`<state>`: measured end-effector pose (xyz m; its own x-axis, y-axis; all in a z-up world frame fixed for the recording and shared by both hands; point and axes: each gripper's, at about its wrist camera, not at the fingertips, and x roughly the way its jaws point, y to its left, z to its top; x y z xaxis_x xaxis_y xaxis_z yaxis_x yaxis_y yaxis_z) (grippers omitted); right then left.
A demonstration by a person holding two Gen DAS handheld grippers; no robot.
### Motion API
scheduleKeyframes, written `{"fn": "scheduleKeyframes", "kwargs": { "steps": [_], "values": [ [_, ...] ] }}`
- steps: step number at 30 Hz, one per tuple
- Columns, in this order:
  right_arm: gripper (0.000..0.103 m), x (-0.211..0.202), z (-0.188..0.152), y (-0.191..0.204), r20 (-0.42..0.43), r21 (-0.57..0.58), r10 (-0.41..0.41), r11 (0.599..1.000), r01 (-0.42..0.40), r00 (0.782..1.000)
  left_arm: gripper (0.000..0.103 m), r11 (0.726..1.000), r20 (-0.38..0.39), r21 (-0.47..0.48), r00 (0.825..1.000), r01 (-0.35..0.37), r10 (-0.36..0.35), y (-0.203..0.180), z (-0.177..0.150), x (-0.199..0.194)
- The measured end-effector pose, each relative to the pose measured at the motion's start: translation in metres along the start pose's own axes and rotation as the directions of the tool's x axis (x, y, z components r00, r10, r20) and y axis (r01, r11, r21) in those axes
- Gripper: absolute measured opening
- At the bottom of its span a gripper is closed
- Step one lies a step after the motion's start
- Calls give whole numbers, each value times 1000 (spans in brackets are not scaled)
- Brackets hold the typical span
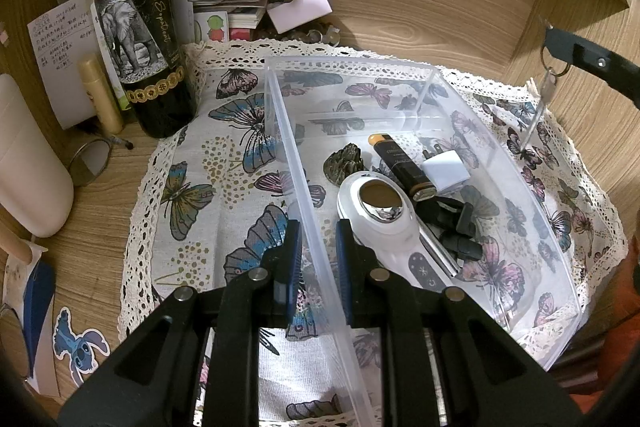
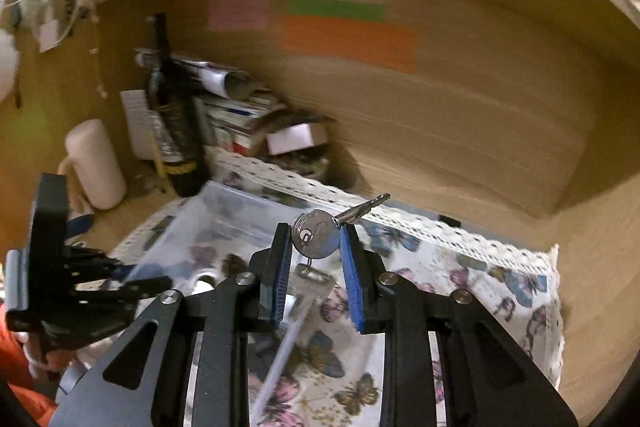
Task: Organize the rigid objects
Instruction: 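Carry the keys into the box and open the right tool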
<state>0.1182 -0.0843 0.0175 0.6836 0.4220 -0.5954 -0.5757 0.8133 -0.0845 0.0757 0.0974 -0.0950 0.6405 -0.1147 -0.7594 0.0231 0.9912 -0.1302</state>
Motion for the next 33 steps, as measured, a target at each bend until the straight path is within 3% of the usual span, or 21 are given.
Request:
{"fn": "scheduleKeyframes", "kwargs": {
  "steps": [8,16,23,29,31,33],
  "values": [
    [22,20,-13,28,-75,-64,66,995,-71,995,17,1000,1,0,1000,-1,1,0,0,0],
    [23,64,-38,32,-234,-43,105,992,-118,966,17,1000,0,0,1000,0,0,0,0,0],
    [23,75,-46,33,-288,-38,111,991,-127,951,16,1000,-3,8,1000,-5,5,-1,0,1],
    [40,66,-45,36,-264,-40,130,989,-145,956,18,1000,13,17,1000,-23,23,-3,0,-1],
    [48,59,-43,36,-237,-43,125,989,-139,964,23,999,27,14,999,-36,36,-3,0,-6],
    [51,50,-41,34,-210,-36,131,989,-141,969,35,999,47,13,998,-53,52,-3,0,-11]
  ]
}}
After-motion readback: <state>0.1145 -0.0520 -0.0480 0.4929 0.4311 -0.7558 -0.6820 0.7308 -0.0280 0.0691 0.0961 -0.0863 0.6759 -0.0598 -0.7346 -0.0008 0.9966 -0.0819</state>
